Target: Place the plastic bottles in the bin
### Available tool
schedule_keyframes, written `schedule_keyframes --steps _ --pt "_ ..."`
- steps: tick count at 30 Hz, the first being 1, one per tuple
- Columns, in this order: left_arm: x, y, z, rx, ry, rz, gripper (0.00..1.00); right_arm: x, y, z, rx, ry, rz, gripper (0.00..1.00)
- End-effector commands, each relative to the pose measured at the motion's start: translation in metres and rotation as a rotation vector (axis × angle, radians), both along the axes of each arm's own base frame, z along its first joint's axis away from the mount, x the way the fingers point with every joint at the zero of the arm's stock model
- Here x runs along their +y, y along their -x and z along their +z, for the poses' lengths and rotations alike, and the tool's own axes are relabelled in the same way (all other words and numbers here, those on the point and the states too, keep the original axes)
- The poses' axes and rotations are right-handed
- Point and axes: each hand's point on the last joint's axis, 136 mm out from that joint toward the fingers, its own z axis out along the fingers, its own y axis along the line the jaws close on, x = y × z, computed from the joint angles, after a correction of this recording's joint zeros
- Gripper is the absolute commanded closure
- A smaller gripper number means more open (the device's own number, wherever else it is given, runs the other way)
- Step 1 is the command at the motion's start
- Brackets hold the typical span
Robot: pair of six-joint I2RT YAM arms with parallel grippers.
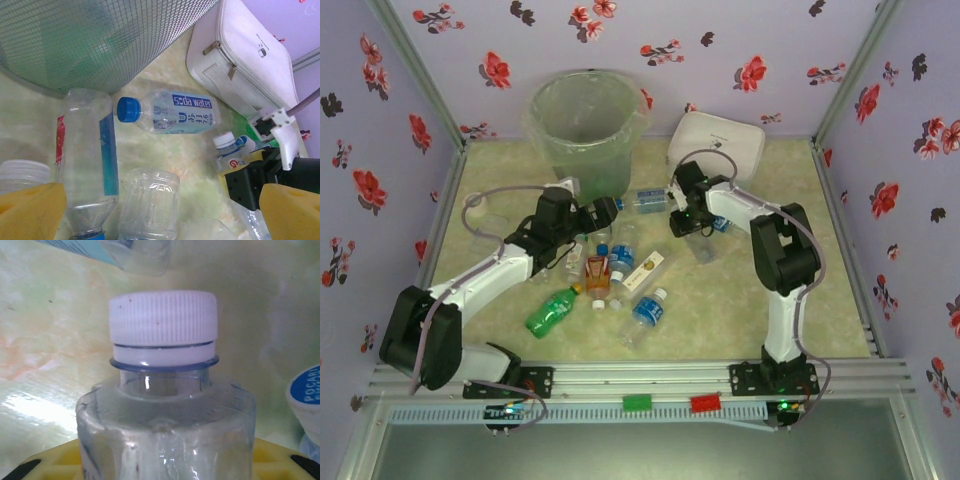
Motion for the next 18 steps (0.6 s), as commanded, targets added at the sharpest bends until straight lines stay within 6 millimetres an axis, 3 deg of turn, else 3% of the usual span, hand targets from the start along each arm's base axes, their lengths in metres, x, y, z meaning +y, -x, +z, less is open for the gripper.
schedule_keyframes --steps 1,9,18 --pt "-0.007 -0.004 0.01 -0.024 0.009 -0.006 0.0 0.001 -0.006 0.032 -0.063 -0.078 -0.039 0.67" --pt "-0.034 0.001 0.031 -0.109 0.007 -0.139 0.0 -0.003 -0.008 0.077 -0.122 -0.24 -0.169 0.67" --pt "-0.083 0.016 0.054 -0.215 0.035 -0.377 0.0 -0.008 -0.003 0.15 -0.248 -0.506 -0.309 0.66"
